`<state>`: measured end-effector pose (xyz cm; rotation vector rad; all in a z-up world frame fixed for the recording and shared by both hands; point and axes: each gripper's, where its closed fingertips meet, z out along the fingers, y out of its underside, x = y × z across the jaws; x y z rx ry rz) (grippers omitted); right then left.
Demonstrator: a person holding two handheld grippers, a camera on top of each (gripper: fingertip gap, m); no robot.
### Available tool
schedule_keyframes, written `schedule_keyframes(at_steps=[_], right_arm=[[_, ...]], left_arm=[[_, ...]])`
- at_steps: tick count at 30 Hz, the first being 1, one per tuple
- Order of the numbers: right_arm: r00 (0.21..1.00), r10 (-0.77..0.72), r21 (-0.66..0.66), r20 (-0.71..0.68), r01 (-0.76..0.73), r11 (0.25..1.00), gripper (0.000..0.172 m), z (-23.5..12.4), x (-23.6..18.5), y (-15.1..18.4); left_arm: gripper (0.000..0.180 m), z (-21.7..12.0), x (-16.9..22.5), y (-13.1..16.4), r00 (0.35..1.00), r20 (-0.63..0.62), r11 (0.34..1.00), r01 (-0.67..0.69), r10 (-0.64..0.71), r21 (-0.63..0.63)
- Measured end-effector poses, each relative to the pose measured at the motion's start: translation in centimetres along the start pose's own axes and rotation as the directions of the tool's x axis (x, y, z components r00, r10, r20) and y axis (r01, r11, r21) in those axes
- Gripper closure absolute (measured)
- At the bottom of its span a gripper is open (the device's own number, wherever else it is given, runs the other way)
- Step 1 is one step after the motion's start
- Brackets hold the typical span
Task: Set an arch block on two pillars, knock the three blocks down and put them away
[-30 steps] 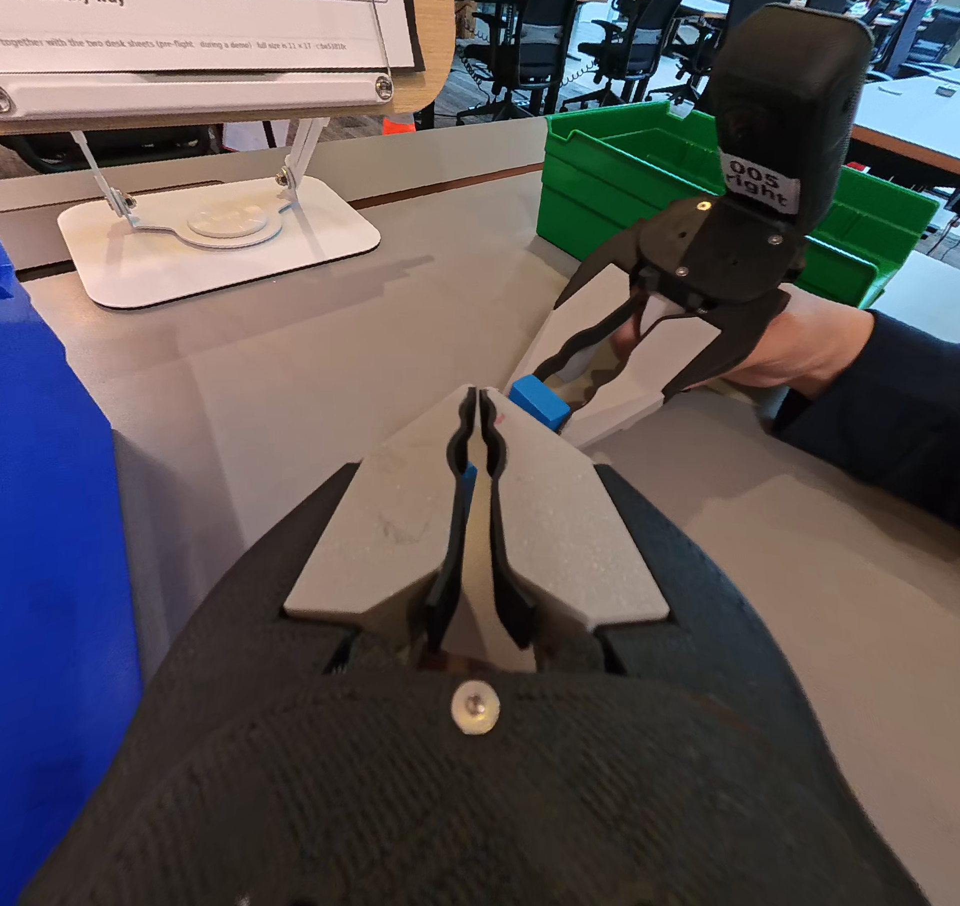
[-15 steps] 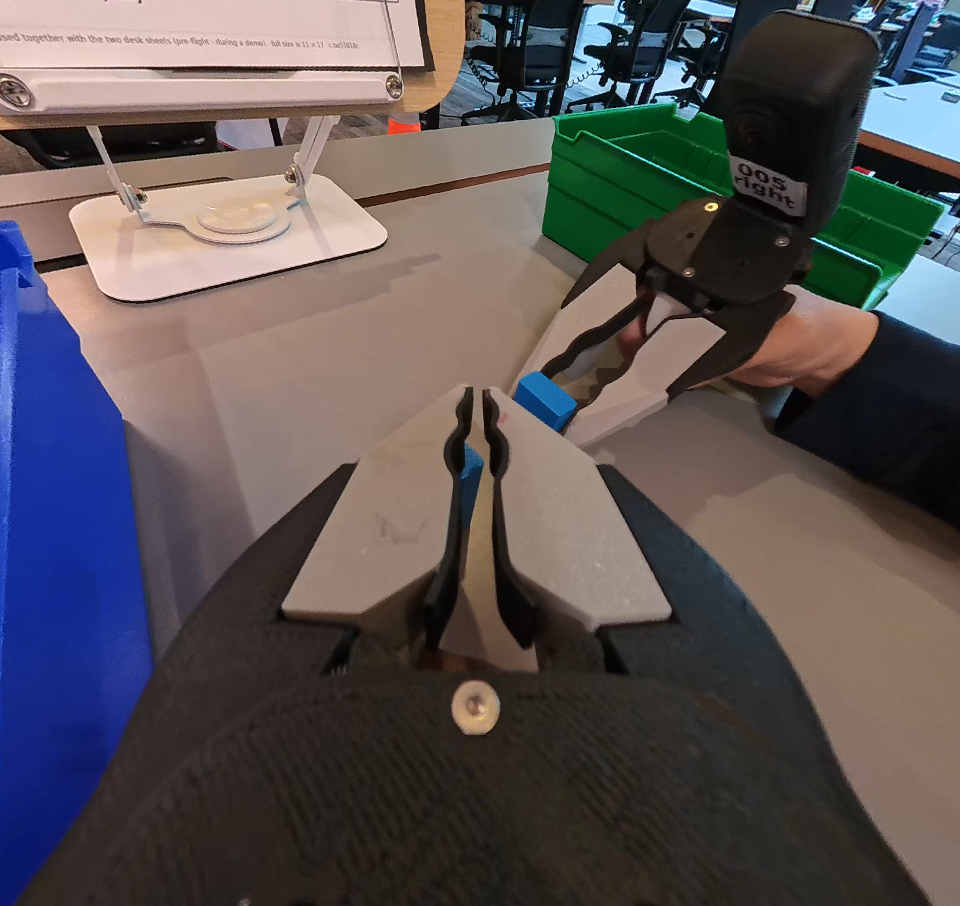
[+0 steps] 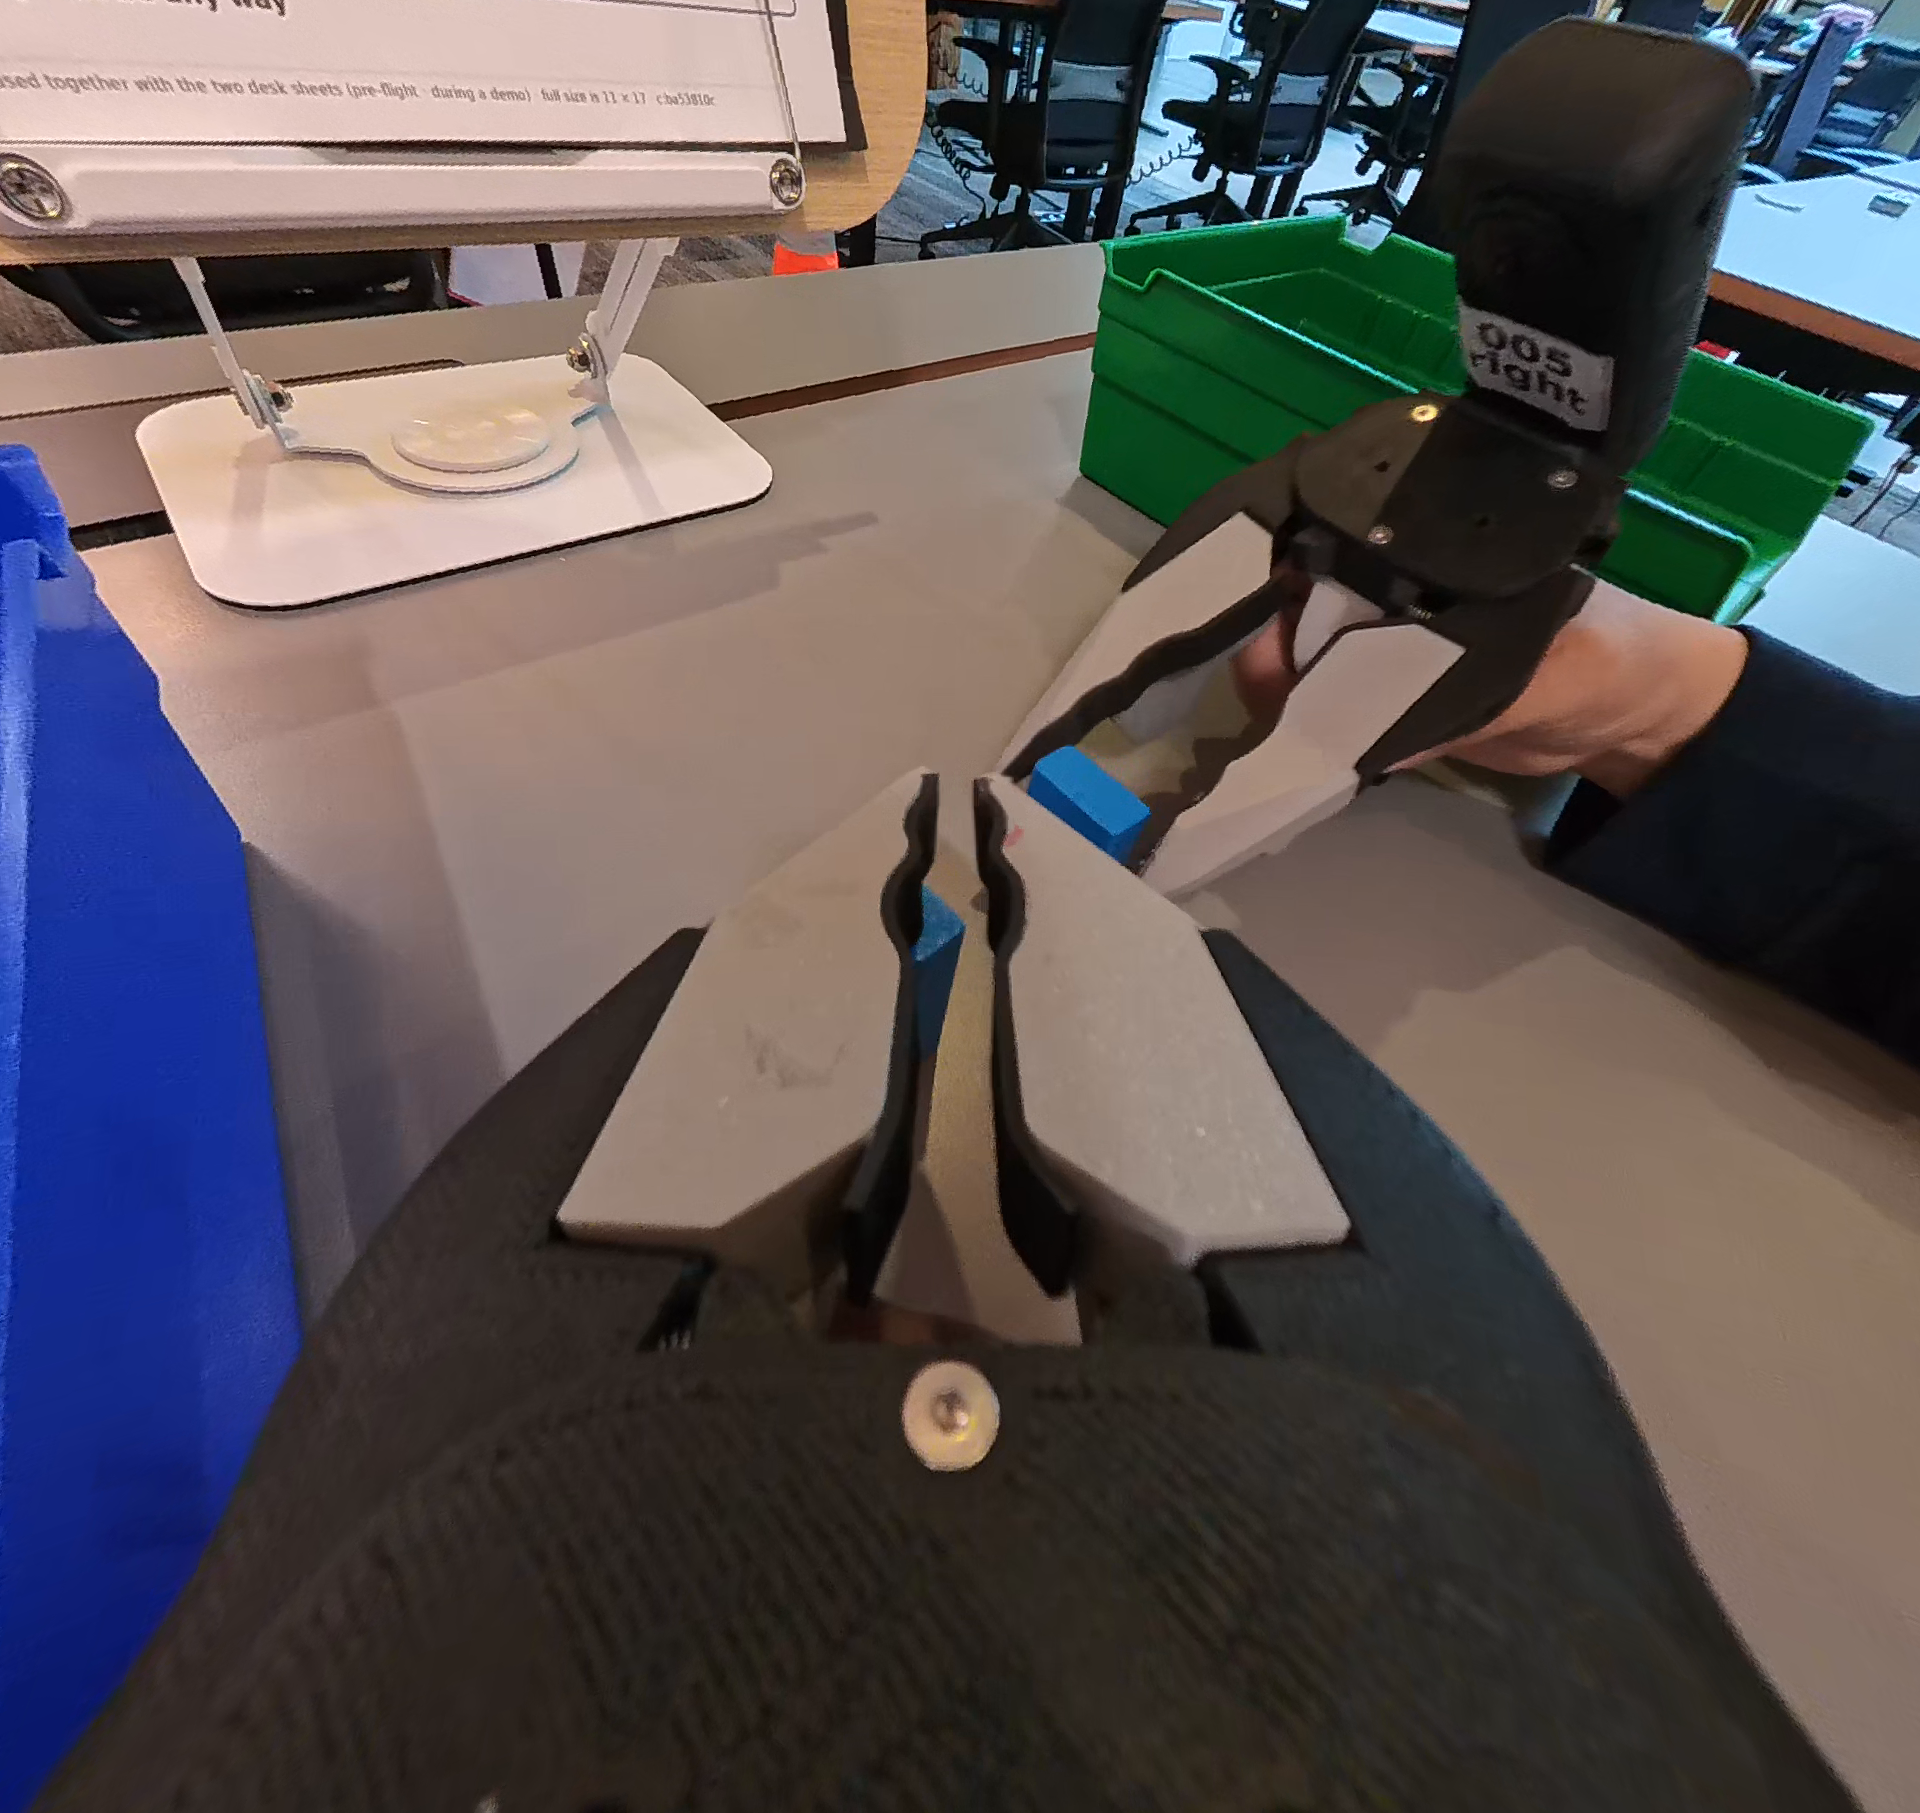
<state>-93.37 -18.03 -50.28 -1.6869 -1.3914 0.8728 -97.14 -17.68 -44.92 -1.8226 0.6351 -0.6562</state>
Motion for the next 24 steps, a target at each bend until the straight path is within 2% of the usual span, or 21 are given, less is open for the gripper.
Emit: schedule_keyframes(at_steps=[8,10,13,17,20,22,24], right_arm=[[0.999,0.012,0.118,-0.042,-0.007,0.993,0.109,-1.6,-0.4,-2.8],[0.997,0.002,0.158,-0.078,0.011,0.987,0.105,-2.1,-0.3,-3.7],[0.994,-0.025,0.220,-0.107,0.048,0.974,0.104,-2.9,-1.0,-4.9],[0.992,-0.047,0.269,-0.113,0.076,0.960,0.105,-3.8,-2.0,-6.1],[0.993,-0.047,0.297,-0.106,0.077,0.952,0.106,-4.3,-2.5,-6.6],[0.994,-0.039,0.315,-0.103,0.070,0.947,0.107,-4.6,-2.6,-6.9],[0.994,-0.033,0.326,-0.100,0.065,0.943,0.108,-4.8,-2.7,-7.0]], left_arm=[[0.158,-0.5,1.1,-1.2,0.999,-0.015,0.998,-0.041,0.041,0.054],[0.157,-1.2,1.6,-1.9,0.999,-0.039,0.994,-0.027,0.031,0.102],[0.156,-3.5,3.2,-3.9,0.993,-0.114,0.987,-0.012,0.031,0.161],[0.150,-9.1,3.9,-8.2,0.979,-0.186,0.971,-0.041,0.086,0.234],[0.151,-13.1,1.6,-10.8,0.971,-0.221,0.970,-0.033,0.087,0.240],[0.148,-14.1,-2.3,-10.5,0.983,-0.154,0.986,-0.075,0.098,0.147],[0.145,-14.4,-7.3,-8.8,0.993,-0.043,0.994,-0.106,0.107,0.013]])
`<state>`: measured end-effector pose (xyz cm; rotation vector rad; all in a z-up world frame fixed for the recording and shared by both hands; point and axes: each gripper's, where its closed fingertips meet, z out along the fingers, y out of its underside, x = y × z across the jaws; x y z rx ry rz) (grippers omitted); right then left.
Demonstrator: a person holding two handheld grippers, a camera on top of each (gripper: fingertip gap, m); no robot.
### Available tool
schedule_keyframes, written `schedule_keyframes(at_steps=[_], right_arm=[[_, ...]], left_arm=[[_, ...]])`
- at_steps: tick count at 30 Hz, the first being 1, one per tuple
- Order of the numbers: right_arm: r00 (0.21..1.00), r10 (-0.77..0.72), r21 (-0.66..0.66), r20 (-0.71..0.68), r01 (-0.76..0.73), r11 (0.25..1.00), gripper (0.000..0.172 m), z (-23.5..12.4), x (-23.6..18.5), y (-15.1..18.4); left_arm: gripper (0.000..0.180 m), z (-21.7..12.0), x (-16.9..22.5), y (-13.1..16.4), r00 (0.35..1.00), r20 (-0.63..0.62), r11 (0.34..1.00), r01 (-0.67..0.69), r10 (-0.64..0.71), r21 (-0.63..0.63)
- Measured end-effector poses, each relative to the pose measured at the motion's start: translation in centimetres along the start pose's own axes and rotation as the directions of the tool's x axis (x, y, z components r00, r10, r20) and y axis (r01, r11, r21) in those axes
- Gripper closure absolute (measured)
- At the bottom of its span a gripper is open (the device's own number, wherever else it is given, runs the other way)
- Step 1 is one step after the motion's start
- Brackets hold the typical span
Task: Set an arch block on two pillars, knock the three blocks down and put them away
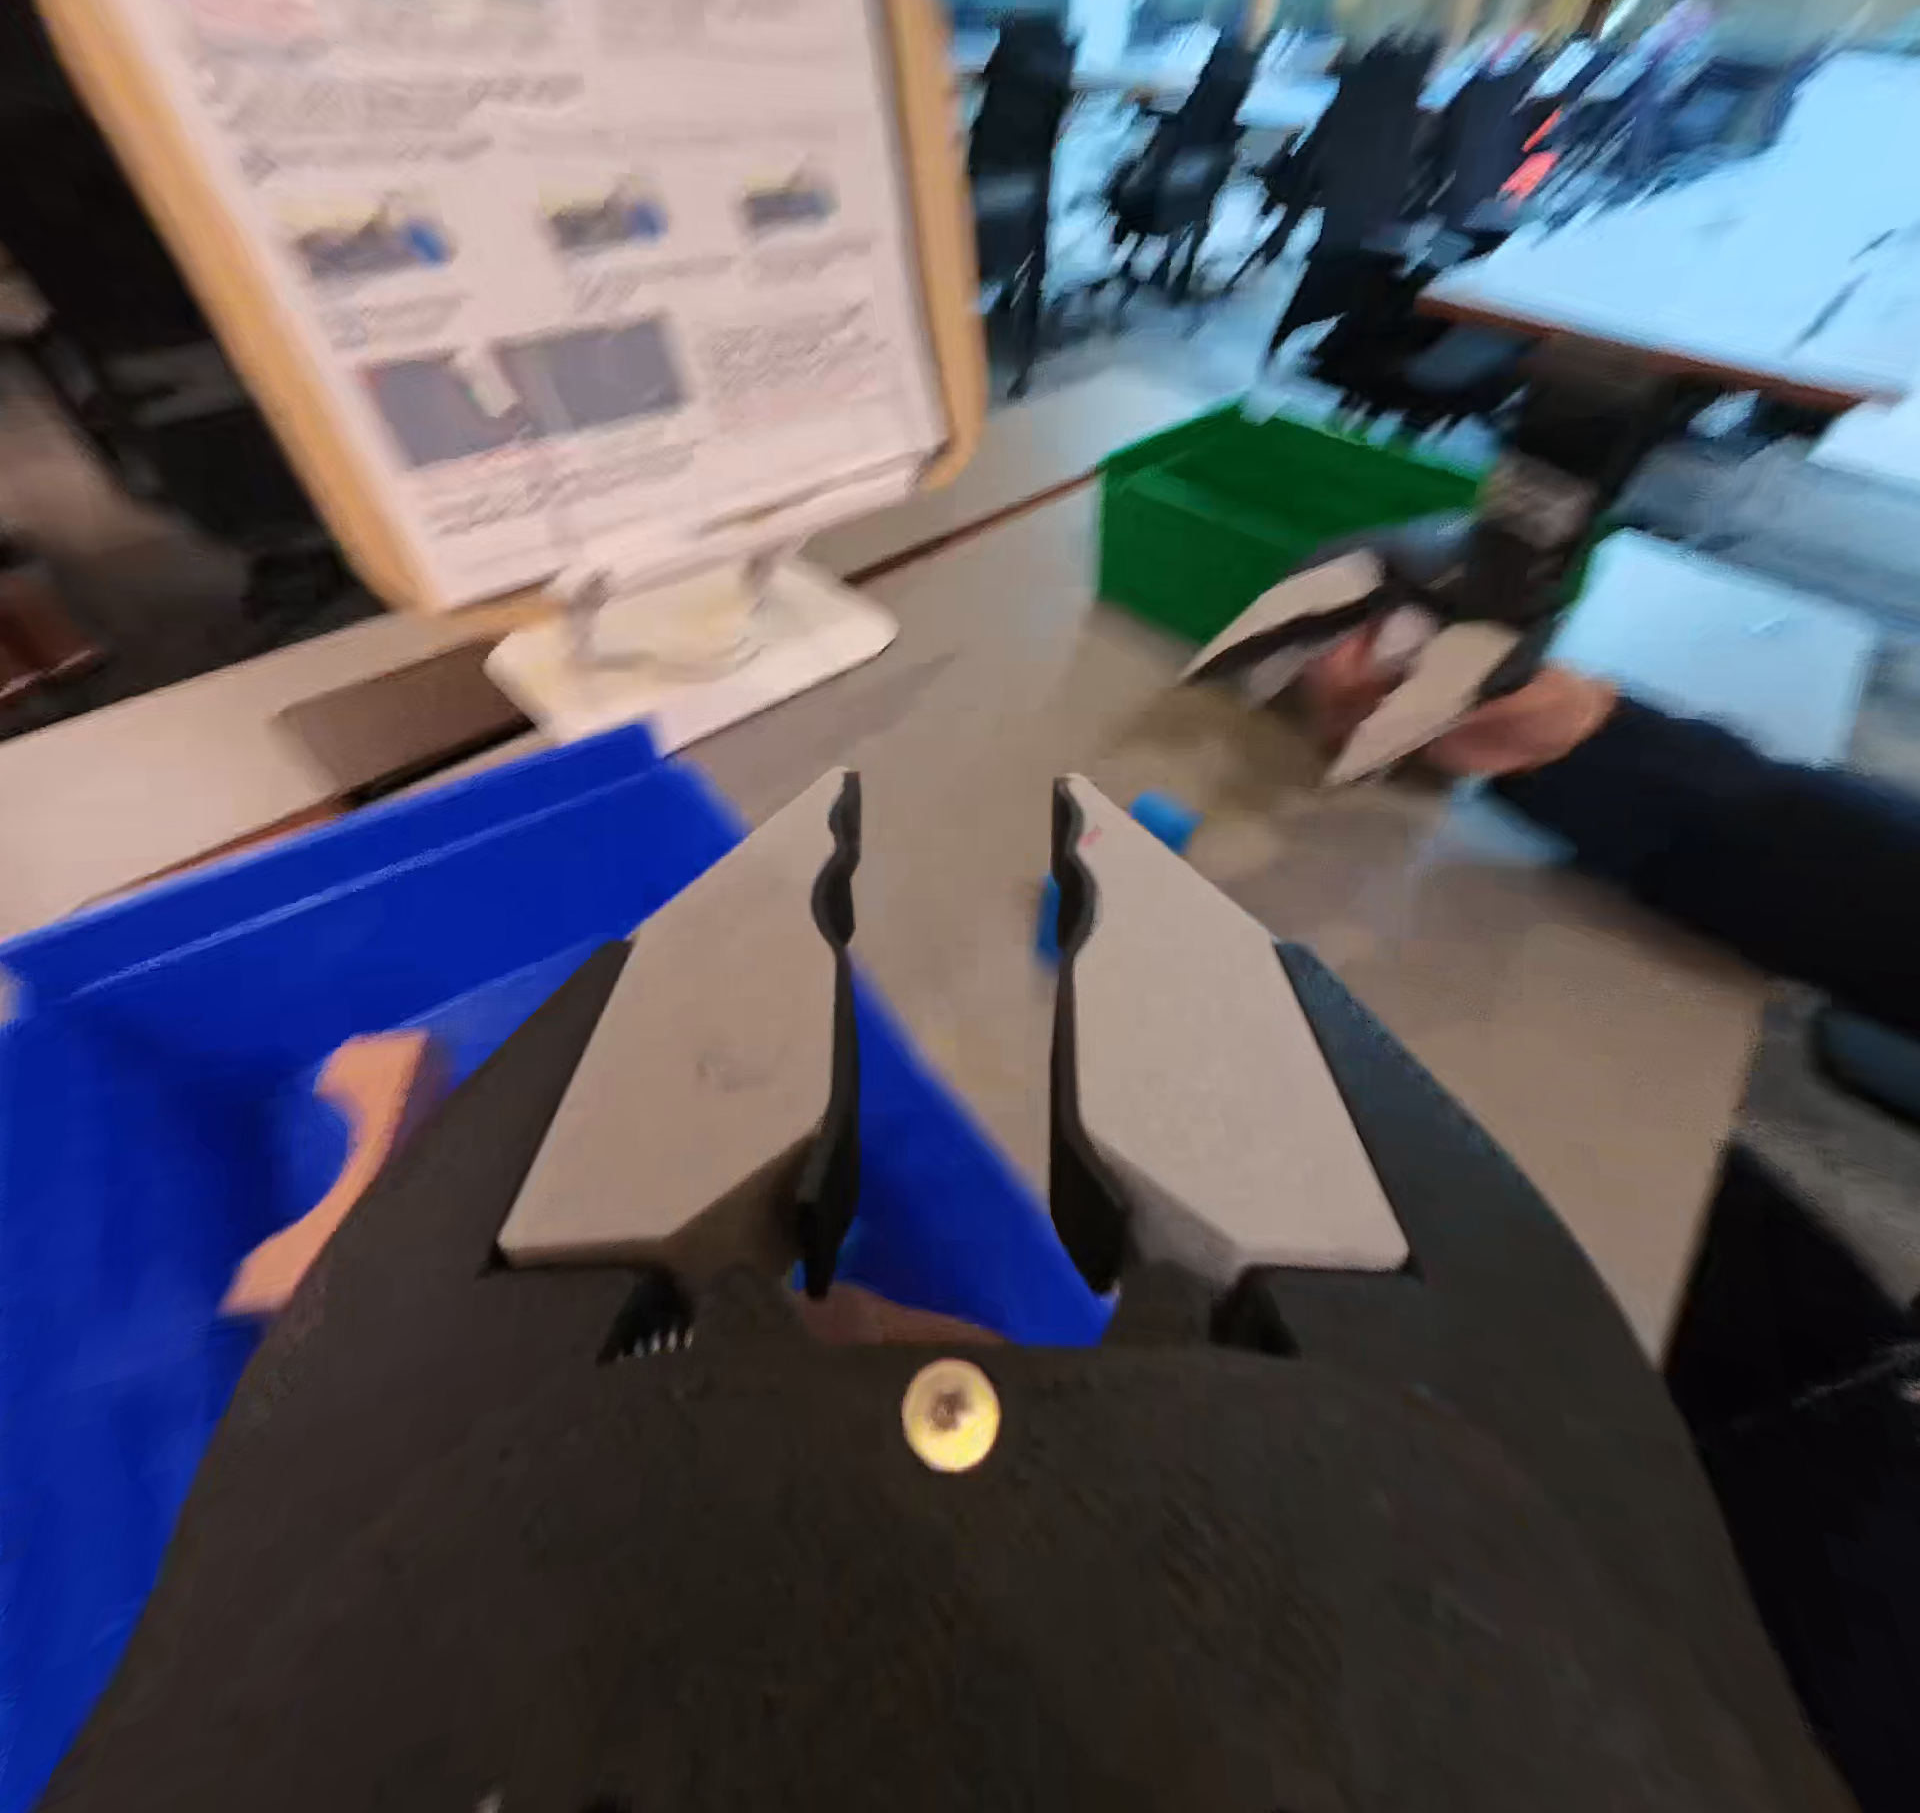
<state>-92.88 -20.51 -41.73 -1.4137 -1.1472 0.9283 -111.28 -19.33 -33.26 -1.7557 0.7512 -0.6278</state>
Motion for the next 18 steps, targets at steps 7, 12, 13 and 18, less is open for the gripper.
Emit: schedule_keyframes(at_steps=[7,12,13,18], right_arm=[[1.000,0.017,0.016,0.016,-0.017,1.000,0.110,-0.1,-0.2,-0.1],[1.000,0.016,0.011,0.019,-0.017,1.000,0.110,-0.1,-0.3,0.0],[1.000,0.019,0.011,0.021,-0.019,1.000,0.110,-0.1,-0.3,0.1],[0.999,0.029,0.002,0.031,-0.029,1.000,0.110,-0.1,-0.2,0.3]], left_arm=[[0.147,1.0,-7.7,12.0,0.997,0.082,0.878,0.052,-0.015,-0.476],[0.147,1.2,-10.3,16.2,0.991,0.122,0.779,0.032,0.057,-0.626],[0.147,1.2,-10.5,16.6,0.991,0.116,0.767,0.027,0.062,-0.641],[0.145,1.2,-10.7,18.8,0.993,0.088,0.687,0.013,0.073,-0.727]])
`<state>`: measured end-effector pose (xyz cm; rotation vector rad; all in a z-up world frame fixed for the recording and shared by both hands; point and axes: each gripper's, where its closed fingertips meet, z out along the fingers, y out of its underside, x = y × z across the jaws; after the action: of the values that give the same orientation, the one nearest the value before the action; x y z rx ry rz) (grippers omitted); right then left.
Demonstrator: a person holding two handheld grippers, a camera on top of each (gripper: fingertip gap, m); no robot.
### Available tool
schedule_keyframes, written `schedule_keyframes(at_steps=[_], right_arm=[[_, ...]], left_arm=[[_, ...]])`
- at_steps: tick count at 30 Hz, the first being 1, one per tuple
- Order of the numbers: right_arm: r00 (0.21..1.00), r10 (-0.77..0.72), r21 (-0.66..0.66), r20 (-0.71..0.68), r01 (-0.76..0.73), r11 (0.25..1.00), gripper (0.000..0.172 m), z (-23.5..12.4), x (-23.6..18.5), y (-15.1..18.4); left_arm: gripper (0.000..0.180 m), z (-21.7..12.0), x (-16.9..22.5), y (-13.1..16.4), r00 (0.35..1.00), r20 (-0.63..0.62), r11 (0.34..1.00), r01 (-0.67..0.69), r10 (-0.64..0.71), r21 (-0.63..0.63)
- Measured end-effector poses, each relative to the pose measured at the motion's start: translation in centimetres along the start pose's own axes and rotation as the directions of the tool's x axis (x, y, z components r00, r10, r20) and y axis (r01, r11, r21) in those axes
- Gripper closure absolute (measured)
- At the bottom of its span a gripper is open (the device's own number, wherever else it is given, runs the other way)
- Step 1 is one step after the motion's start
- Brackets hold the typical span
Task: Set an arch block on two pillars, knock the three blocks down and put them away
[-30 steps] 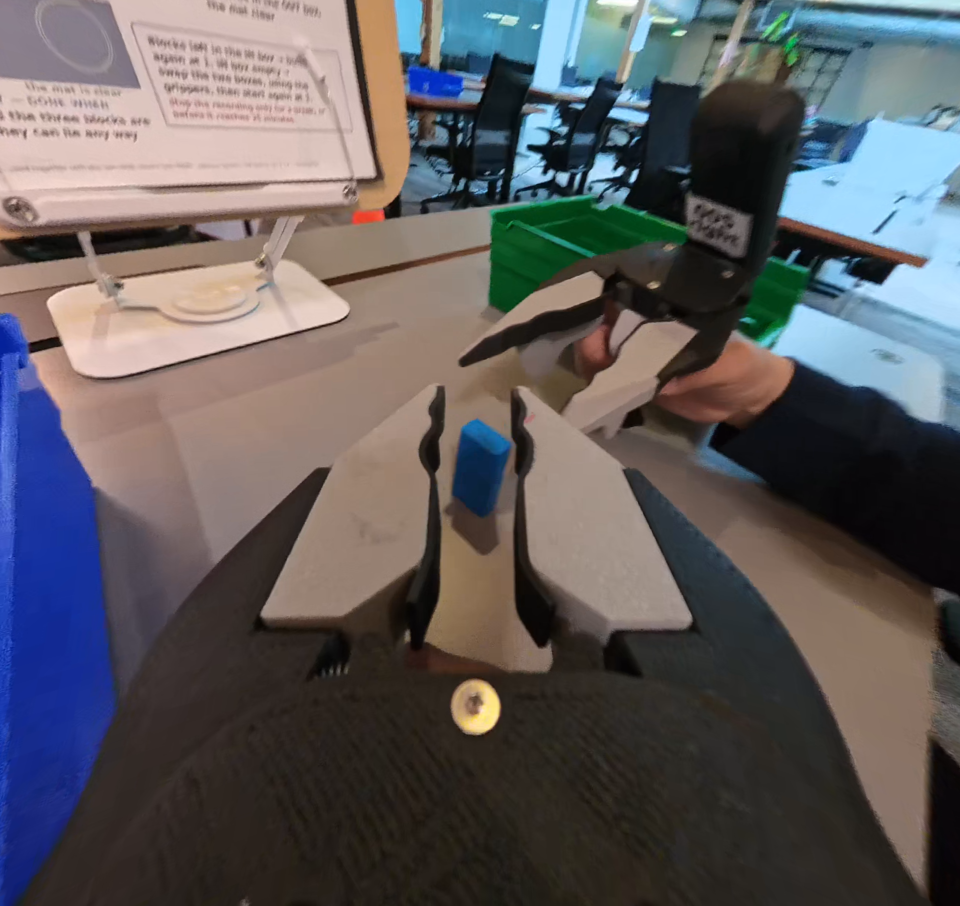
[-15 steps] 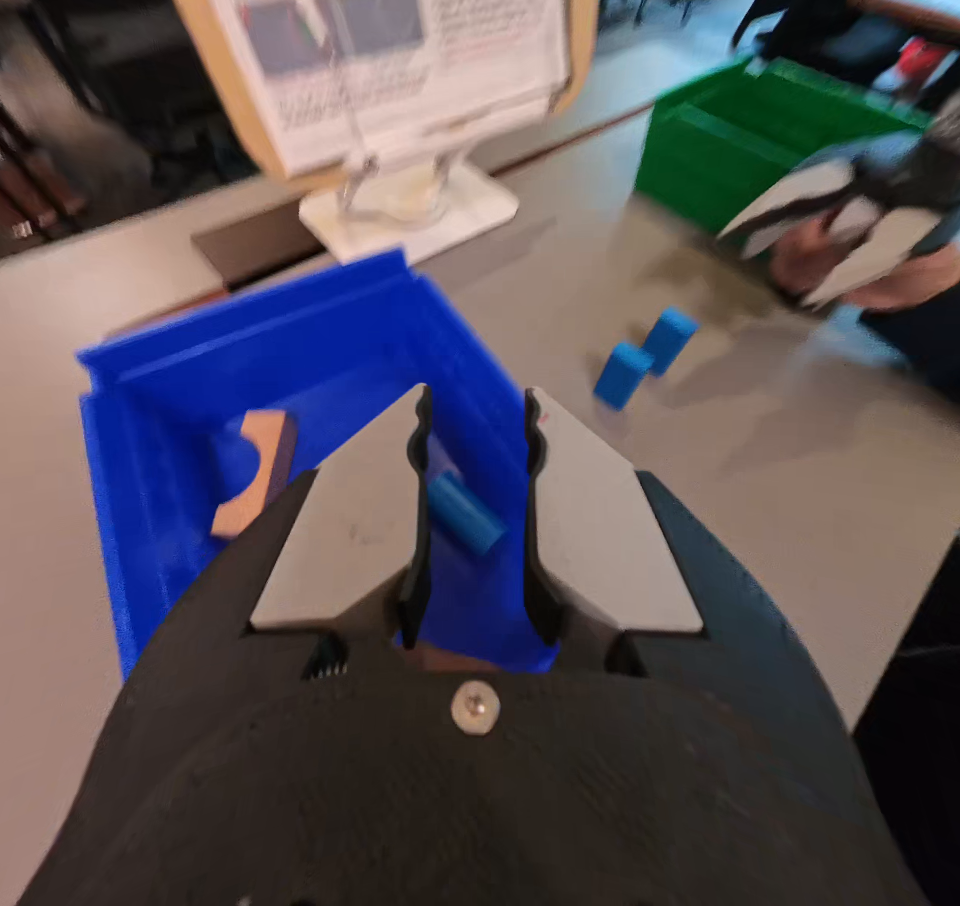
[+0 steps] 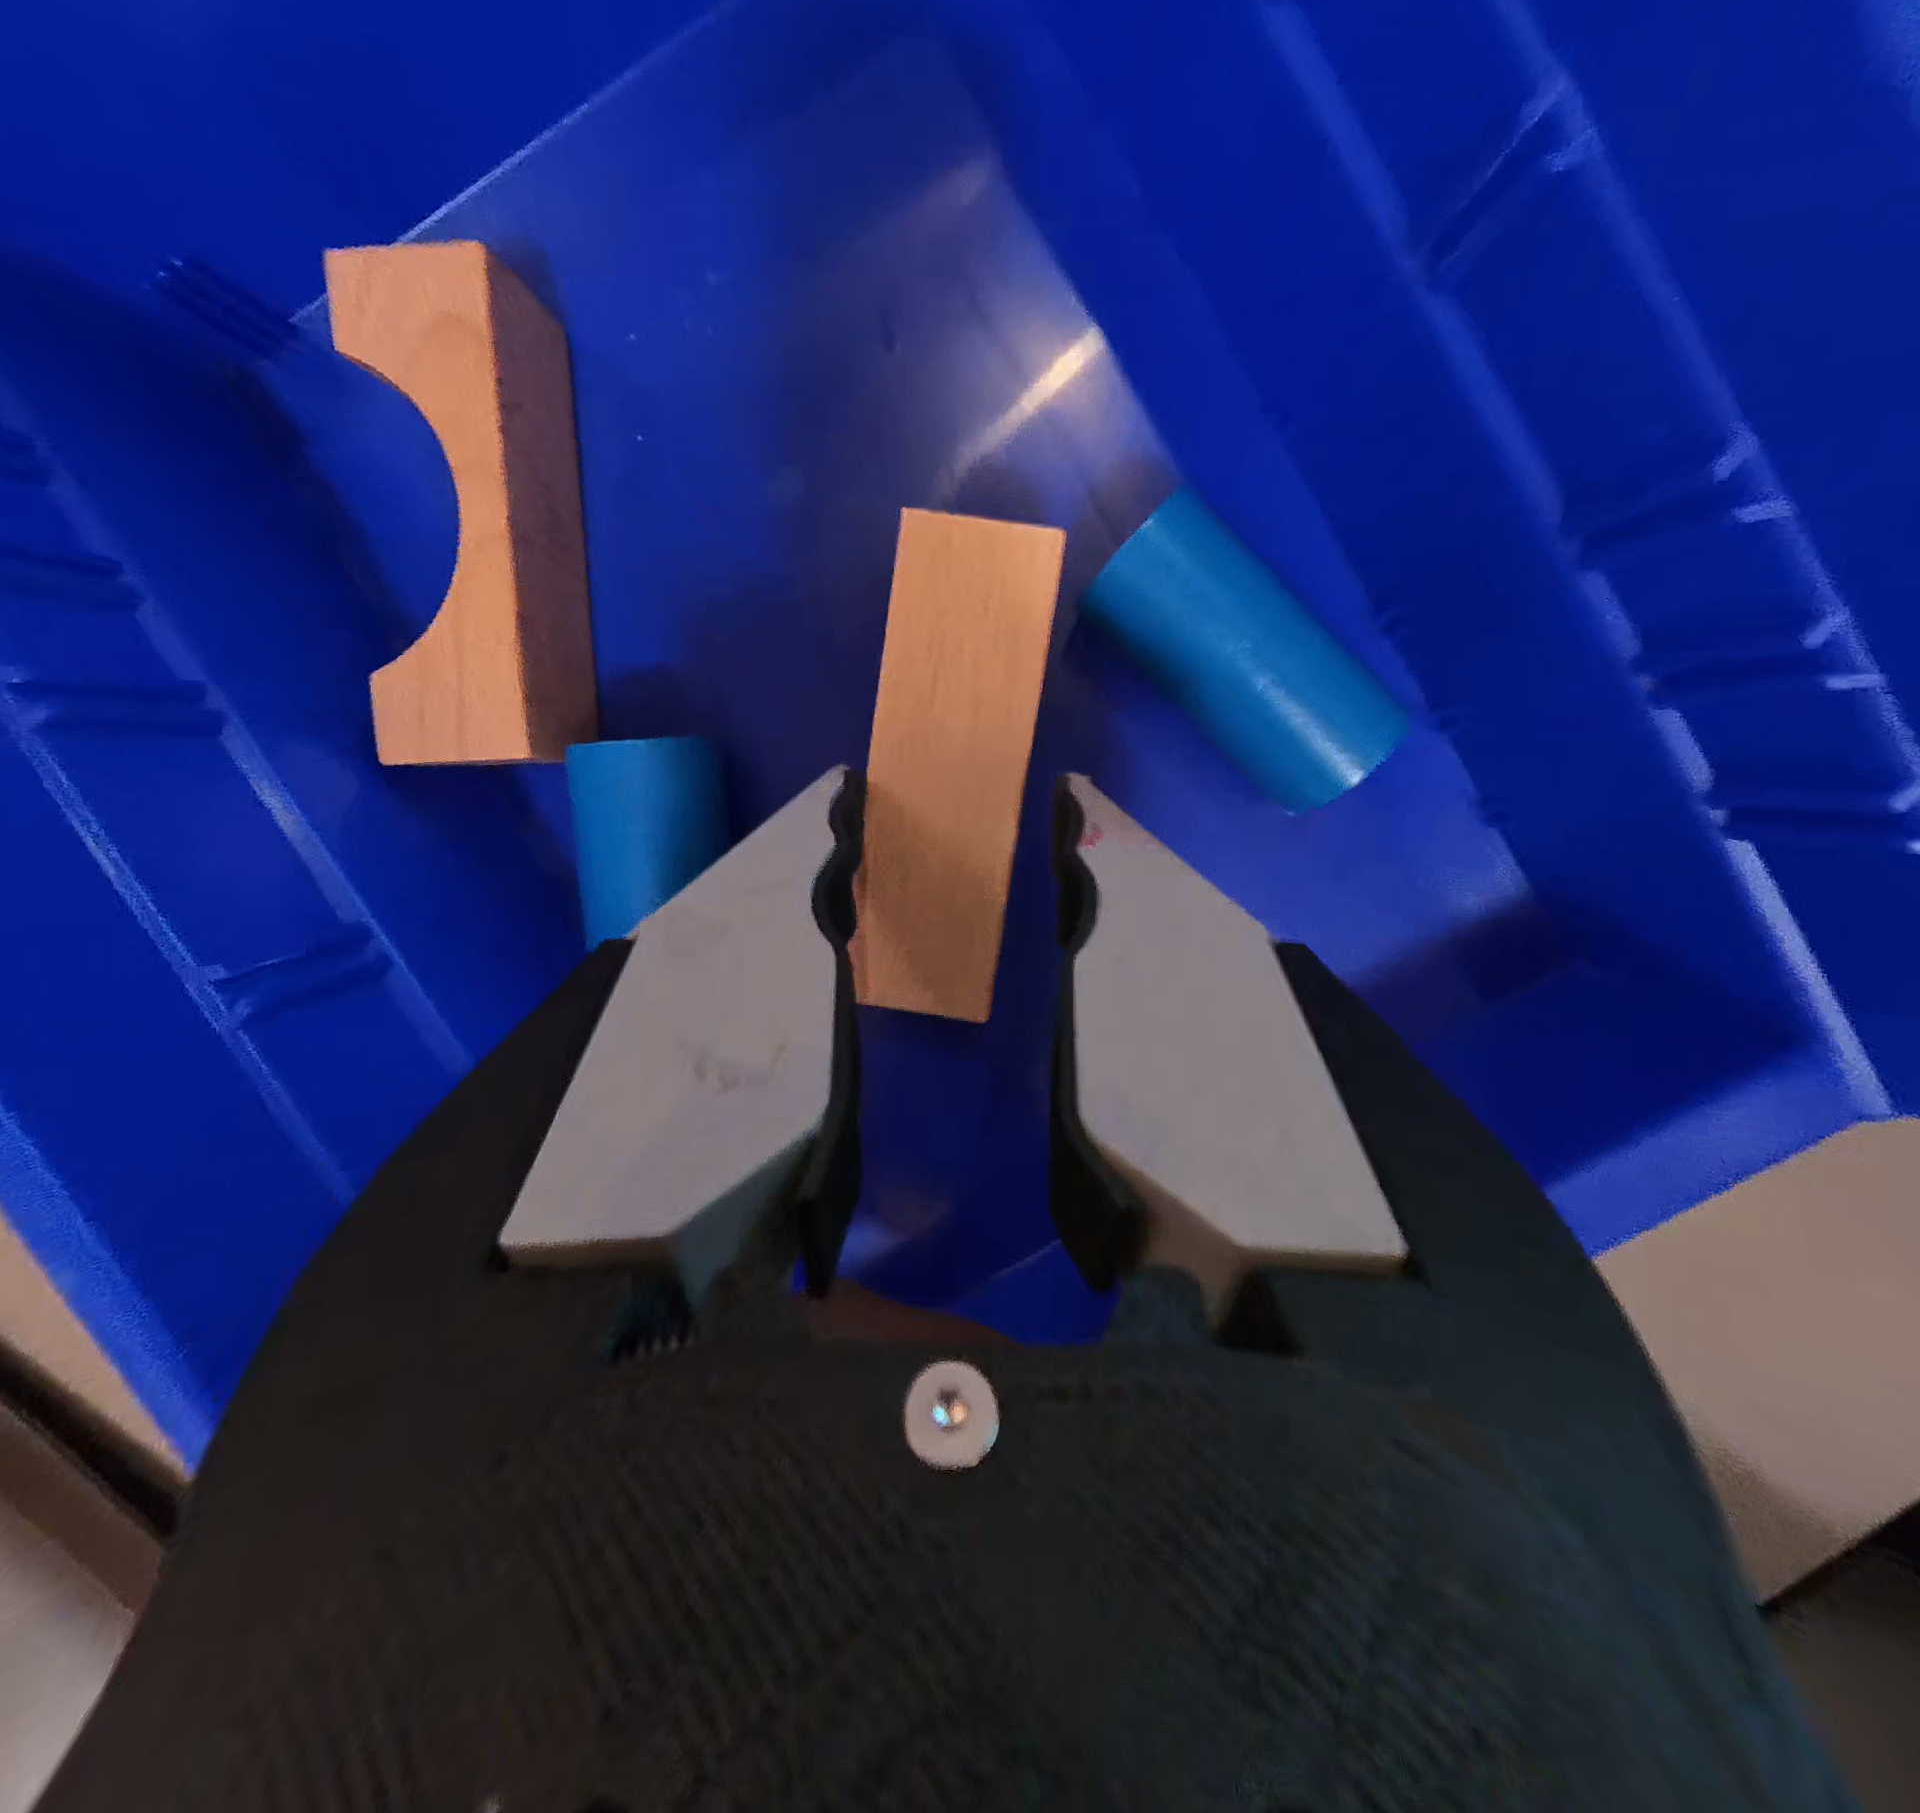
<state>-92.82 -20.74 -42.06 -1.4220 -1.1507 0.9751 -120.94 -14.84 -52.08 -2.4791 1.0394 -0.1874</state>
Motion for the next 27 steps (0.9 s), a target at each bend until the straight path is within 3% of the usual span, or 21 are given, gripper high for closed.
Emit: schedule_keyframes(at_steps=[9,16,21,24,27], right_arm=[[1.000,-0.002,-0.010,0.011,0.002,1.000,0.110,0.1,-0.3,0.2],[1.000,-0.008,0.001,0.030,0.008,1.000,0.111,0.1,-0.8,-0.4],[0.998,-0.002,0.055,0.070,-0.002,0.998,0.114,-0.6,-1.7,-2.0],[0.993,0.020,0.116,0.113,-0.033,0.993,0.115,-1.2,-2.4,-3.5],[0.992,0.021,0.142,0.120,-0.038,0.989,0.115,-1.5,-2.7,-4.2]], left_arm=[[0.150,0.2,-0.8,-0.4,0.999,0.043,1.000,-0.019,0.020,-0.003],[0.150,-5.4,0.0,-5.0,0.999,-0.041,0.983,-0.007,0.015,0.181],[0.151,-9.8,6.8,-10.1,0.955,-0.101,0.931,-0.243,0.279,0.272],[0.151,-9.7,12.4,-11.9,0.870,-0.099,0.852,-0.440,0.483,0.284],[0.151,-8.4,16.9,-14.0,0.810,-0.082,0.793,-0.539,0.580,0.285]])
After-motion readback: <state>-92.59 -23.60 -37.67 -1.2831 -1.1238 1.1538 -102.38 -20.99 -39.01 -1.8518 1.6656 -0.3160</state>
